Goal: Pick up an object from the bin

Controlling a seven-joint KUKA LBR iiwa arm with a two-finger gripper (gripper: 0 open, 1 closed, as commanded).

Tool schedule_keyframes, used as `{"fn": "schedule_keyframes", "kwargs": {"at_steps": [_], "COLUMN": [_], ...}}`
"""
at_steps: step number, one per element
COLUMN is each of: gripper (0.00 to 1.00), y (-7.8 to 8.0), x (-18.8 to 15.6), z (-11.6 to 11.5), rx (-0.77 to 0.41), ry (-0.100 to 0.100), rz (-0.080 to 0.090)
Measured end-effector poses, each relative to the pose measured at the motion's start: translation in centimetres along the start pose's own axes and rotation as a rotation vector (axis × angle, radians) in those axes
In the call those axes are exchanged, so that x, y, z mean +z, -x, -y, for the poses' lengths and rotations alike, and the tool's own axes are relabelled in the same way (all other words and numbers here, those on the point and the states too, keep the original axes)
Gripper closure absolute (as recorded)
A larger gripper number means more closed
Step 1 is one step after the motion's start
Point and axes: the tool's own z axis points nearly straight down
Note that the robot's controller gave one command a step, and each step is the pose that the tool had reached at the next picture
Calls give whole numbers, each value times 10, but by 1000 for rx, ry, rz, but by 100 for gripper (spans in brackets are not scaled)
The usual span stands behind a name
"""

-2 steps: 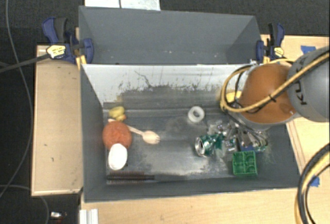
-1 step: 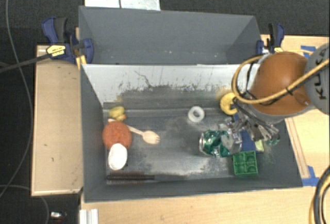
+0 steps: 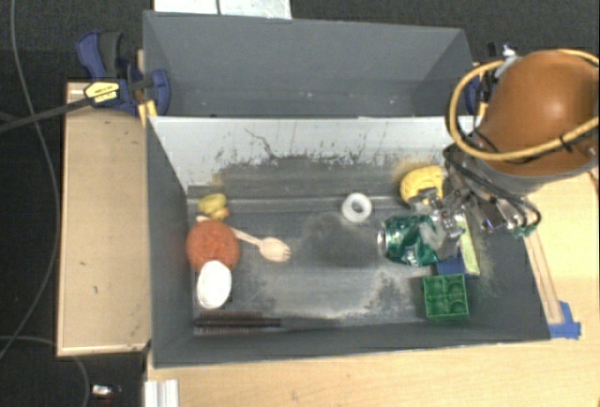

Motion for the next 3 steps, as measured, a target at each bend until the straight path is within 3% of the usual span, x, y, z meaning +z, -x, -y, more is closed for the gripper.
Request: {"fn": "schedule_keyframes", "kwargs": {"at_steps": [1, 2, 3], "gripper": [100, 100, 100], "y": [-2, 21, 21], "x": [35, 35, 86], "z": [-11, -37, -45], "rx": [-60, -241, -333], "ry": [-5, -4, -8], "rz": [10, 5, 12]}}
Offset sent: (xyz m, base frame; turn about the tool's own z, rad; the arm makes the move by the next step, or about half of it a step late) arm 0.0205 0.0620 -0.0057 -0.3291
